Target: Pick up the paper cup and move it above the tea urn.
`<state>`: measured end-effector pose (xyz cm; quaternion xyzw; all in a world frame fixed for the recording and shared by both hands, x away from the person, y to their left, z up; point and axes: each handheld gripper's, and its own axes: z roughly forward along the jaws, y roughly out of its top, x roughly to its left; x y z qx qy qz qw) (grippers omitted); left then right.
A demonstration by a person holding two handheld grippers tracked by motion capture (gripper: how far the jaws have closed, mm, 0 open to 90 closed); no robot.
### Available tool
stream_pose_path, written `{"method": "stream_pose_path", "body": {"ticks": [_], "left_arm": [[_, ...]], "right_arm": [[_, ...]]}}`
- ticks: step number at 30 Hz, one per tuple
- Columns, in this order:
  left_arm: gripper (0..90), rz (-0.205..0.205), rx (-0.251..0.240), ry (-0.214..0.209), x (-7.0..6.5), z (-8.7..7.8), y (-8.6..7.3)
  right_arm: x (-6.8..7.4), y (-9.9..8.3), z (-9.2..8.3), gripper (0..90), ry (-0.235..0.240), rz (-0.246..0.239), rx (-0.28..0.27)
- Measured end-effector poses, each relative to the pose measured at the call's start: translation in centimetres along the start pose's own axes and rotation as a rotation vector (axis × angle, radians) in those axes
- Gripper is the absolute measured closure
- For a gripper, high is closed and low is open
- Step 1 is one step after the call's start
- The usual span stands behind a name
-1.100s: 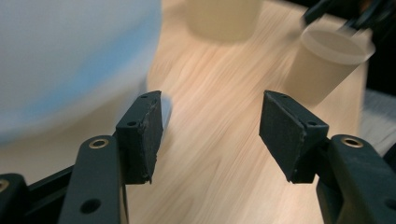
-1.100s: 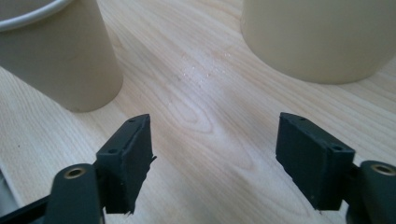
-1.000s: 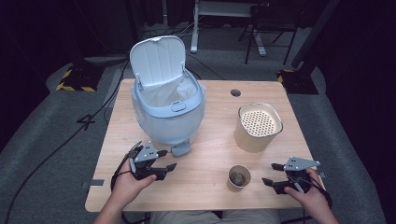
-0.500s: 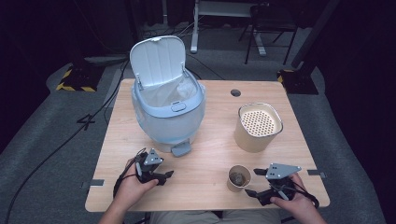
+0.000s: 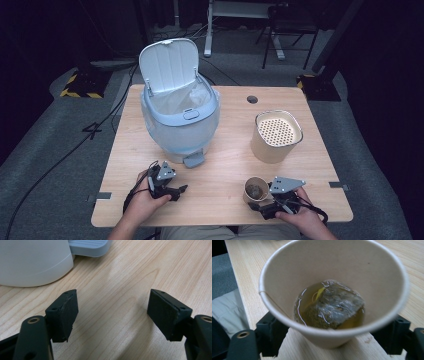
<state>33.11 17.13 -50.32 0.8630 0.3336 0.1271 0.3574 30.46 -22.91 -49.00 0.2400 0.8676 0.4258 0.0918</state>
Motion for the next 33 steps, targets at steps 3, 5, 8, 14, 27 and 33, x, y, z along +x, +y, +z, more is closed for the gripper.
{"method": "stream_pose_path", "body": {"ticks": [3, 5, 8, 14, 27, 33], "left_arm": [[25.6, -0.001, 0.0, 0.0, 0.0, 0.0, 0.0], [25.6, -0.001, 0.0, 0.001, 0.0, 0.0, 0.0], [25.6, -0.003, 0.0, 0.003, 0.0, 0.0, 0.0], [25.6, -0.009, 0.0, 0.005, -0.1, 0.0, 0.0], [25.1, -0.005, 0.002, 0.006, -0.1, 0.0, 0.0], [25.2, -0.007, 0.001, 0.005, -0.1, 0.0, 0.0]], "right_arm": [[0.3, -0.1, 0.5, 26.9, -0.01, 0.003, -0.026], [0.2, -0.1, 0.5, 27.7, -0.015, 0.01, -0.037], [0.1, -0.2, 0.5, 28.9, -0.01, -0.002, -0.058], [-0.4, 0.1, -0.2, 30.6, 0.038, -0.006, -0.087], [-1.9, 2.9, -3.9, 30.9, 0.047, -0.06, -0.133], [-2.9, 4.6, -5.7, 31.0, 0.04, -0.078, -0.129]]}}
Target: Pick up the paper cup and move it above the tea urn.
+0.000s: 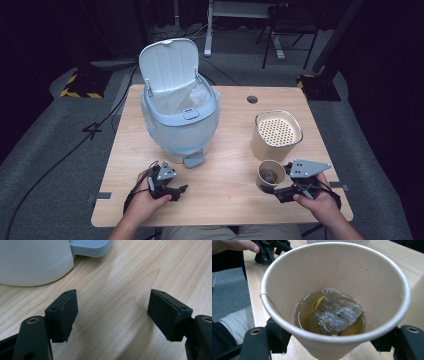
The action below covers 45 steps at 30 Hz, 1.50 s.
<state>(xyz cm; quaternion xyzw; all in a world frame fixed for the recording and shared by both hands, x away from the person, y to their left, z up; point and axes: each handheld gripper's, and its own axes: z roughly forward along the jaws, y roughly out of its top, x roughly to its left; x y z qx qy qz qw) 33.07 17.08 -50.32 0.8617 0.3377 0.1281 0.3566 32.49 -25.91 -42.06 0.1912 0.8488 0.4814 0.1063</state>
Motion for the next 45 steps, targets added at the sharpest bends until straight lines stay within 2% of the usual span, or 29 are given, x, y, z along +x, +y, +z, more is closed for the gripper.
{"method": "stream_pose_path", "body": {"ticks": [4, 17, 26, 28, 29, 30, 34, 35, 43, 45], "left_arm": [[25.2, 0.0, 0.0, 0.0, 0.0, 0.0, 0.0], [24.4, -0.001, 0.001, 0.001, 0.0, 0.1, 0.0], [24.4, -0.001, 0.001, 0.0, 0.0, 0.1, 0.1], [24.3, -0.002, 0.001, -0.001, 0.0, 0.1, 0.0], [24.3, -0.002, 0.001, -0.002, 0.0, 0.1, 0.1], [24.2, -0.001, 0.001, -0.001, 0.0, 0.1, 0.1], [24.2, 0.0, 0.001, 0.0, 0.0, 0.1, 0.0], [24.2, 0.0, 0.001, 0.0, 0.0, 0.1, 0.0], [24.3, -0.004, 0.001, 0.002, -0.1, 0.0, 0.0], [24.3, -0.004, 0.001, 0.002, -0.1, 0.0, 0.0]], "right_arm": [[-0.5, 0.9, -0.6, 31.0, 0.001, 0.0, 0.008], [-3.4, 4.6, -2.6, 31.0, -0.044, -0.025, 0.02], [-6.6, 6.4, -3.1, 31.0, -0.104, -0.014, 0.029], [-7.8, 6.9, -3.3, 31.0, -0.113, -0.004, 0.023], [-7.8, 6.9, -3.3, 31.0, -0.113, -0.004, 0.023], [-8.5, 7.4, -3.4, 31.0, -0.129, -0.008, 0.02], [-9.6, 7.9, -3.6, 31.0, -0.154, -0.006, 0.018], [-10.3, 8.2, -3.6, 31.0, -0.165, 0.005, 0.016], [-12.8, 8.7, -3.1, 31.0, -0.192, 0.015, 0.029], [-13.3, 8.7, -2.8, 31.0, -0.216, 0.009, 0.044]]}}
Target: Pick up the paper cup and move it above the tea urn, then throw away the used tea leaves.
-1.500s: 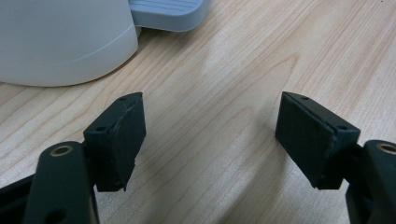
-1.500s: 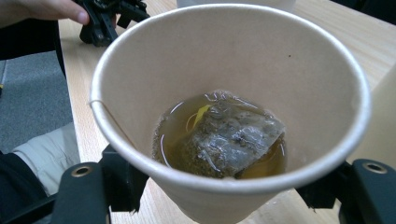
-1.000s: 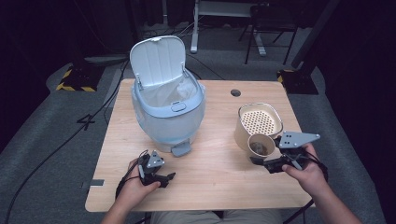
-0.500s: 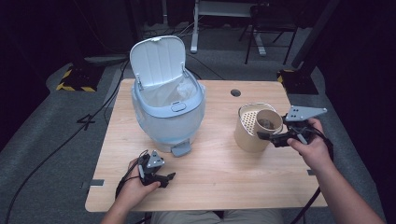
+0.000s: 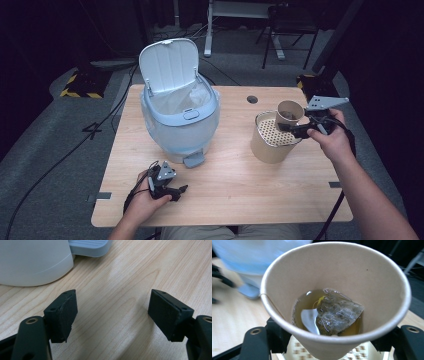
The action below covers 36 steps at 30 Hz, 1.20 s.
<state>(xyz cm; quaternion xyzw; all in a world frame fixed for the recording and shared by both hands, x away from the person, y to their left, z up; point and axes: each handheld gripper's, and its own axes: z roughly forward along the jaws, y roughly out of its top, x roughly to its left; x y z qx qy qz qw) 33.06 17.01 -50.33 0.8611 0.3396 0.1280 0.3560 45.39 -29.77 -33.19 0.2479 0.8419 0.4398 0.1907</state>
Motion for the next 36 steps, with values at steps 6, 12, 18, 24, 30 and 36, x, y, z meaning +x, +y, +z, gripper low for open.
{"method": "stream_pose_path", "body": {"ticks": [6, 12, 18, 24, 30, 36], "left_arm": [[24.3, 0.0, 0.0, 0.0, 0.0, 0.0, 0.0], [24.3, 0.0, 0.0, 0.0, 0.0, 0.0, 0.0], [21.6, 0.002, 0.005, -0.002, 0.0, 0.3, 0.2], [21.5, -0.001, 0.003, -0.003, -0.1, 0.3, 0.3], [21.6, 0.001, 0.006, 0.003, -0.1, 0.3, 0.2], [21.5, -0.005, 0.005, 0.004, -0.2, 0.2, 0.2]], "right_arm": [[-1.9, -0.6, 1.7, 30.9, -0.035, 0.028, 0.04], [-2.9, -0.8, 2.0, 30.9, -0.068, 0.043, 0.043], [-4.0, -1.5, 2.0, 30.9, -0.1, 0.081, 0.045], [-4.0, -1.6, 1.7, 30.9, -0.105, 0.084, 0.034], [-3.7, -1.3, 1.2, 31.0, -0.16, -0.026, 0.058], [-3.4, -1.1, 0.6, 31.0, -0.263, -0.236, 0.13]]}}
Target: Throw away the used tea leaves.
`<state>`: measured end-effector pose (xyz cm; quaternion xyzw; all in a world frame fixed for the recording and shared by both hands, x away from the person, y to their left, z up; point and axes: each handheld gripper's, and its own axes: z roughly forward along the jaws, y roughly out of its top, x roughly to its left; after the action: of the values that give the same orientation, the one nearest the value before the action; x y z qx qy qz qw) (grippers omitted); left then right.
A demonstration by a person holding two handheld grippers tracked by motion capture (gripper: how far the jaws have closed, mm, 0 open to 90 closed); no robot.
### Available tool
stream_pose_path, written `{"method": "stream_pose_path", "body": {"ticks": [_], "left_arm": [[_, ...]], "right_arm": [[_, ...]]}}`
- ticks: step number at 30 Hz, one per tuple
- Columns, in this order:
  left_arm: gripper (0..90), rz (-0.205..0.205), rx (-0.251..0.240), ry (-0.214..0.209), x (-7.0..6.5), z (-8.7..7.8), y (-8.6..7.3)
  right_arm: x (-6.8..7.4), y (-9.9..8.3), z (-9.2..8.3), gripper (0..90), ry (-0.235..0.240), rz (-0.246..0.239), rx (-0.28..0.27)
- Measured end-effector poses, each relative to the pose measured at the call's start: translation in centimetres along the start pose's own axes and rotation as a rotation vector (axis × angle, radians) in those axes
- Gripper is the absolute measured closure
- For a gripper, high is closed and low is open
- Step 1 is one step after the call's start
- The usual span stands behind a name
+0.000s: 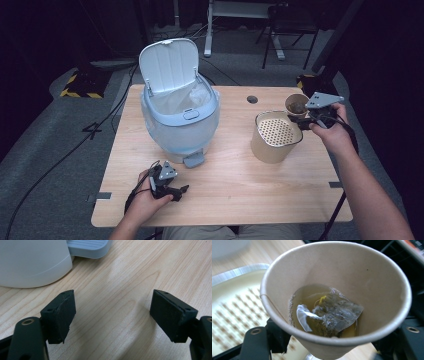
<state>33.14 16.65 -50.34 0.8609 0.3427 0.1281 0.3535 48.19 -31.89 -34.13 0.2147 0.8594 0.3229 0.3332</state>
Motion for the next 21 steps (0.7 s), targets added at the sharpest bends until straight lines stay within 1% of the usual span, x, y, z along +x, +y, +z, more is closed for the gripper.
{"method": "stream_pose_path", "body": {"ticks": [1, 2, 5, 8, 9, 10, 11, 12, 13, 14, 15, 16, 17, 18, 19, 20, 21], "left_arm": [[21.5, -0.001, 0.0, 0.0, 0.0, 0.0, 0.0], [21.5, -0.001, 0.0, 0.0, 0.0, 0.0, 0.0], [21.6, -0.001, -0.001, 0.003, 0.0, 0.0, 0.0], [21.5, -0.004, -0.001, 0.003, -0.1, 0.0, 0.0], [21.5, -0.004, -0.001, 0.003, -0.1, 0.0, 0.0], [21.5, -0.004, -0.001, 0.004, -0.1, 0.0, 0.0], [21.5, -0.004, -0.001, 0.004, -0.1, 0.0, -0.1], [21.5, -0.004, -0.001, 0.004, -0.1, 0.0, -0.1], [21.5, -0.004, -0.001, 0.004, -0.1, 0.0, -0.1], [21.5, -0.004, -0.001, 0.004, -0.1, 0.0, -0.1], [21.5, -0.004, -0.001, 0.004, -0.1, 0.0, -0.1], [21.6, -0.004, -0.001, 0.004, -0.1, 0.0, -0.1], [21.5, -0.004, -0.001, 0.004, -0.1, 0.0, -0.1], [21.5, -0.004, -0.001, 0.004, -0.1, 0.0, -0.1], [21.5, -0.004, -0.001, 0.004, -0.1, 0.0, -0.1], [21.5, -0.004, -0.001, 0.004, -0.1, 0.0, -0.1], [21.5, -0.004, -0.001, 0.004, -0.1, 0.0, -0.1]], "right_arm": [[0.2, 0.1, -0.1, 31.1, -0.042, -0.078, 0.039], [0.2, 0.1, -0.1, 31.1, -0.042, -0.078, 0.039], [0.8, 0.3, -0.3, 31.1, -0.097, -0.192, 0.093], [1.3, 0.5, -0.4, 31.1, -0.143, -0.285, 0.135], [1.4, 0.6, -0.5, 31.1, -0.153, -0.325, 0.15], [1.7, 0.7, -0.4, 31.1, -0.181, -0.375, 0.176], [1.7, 0.7, -0.4, 31.1, -0.181, -0.375, 0.176], [2.0, 0.9, -0.3, 31.1, -0.214, -0.433, 0.205], [2.0, 0.9, -0.3, 31.1, -0.214, -0.433, 0.205], [2.3, 1.2, -0.2, 31.2, -0.244, -0.506, 0.236], [2.3, 1.2, -0.2, 31.2, -0.244, -0.506, 0.236], [2.4, 1.3, -0.2, 31.2, -0.248, -0.529, 0.249], [2.6, 1.4, -0.1, 31.3, -0.266, -0.551, 0.26], [2.9, 1.5, 0.0, 31.2, -0.284, -0.592, 0.276], [3.1, 1.5, 0.1, 31.3, -0.313, -0.637, 0.294], [3.1, 1.5, 0.1, 31.3, -0.313, -0.637, 0.294], [3.5, 1.6, 0.3, 31.3, -0.346, -0.69, 0.324]]}}
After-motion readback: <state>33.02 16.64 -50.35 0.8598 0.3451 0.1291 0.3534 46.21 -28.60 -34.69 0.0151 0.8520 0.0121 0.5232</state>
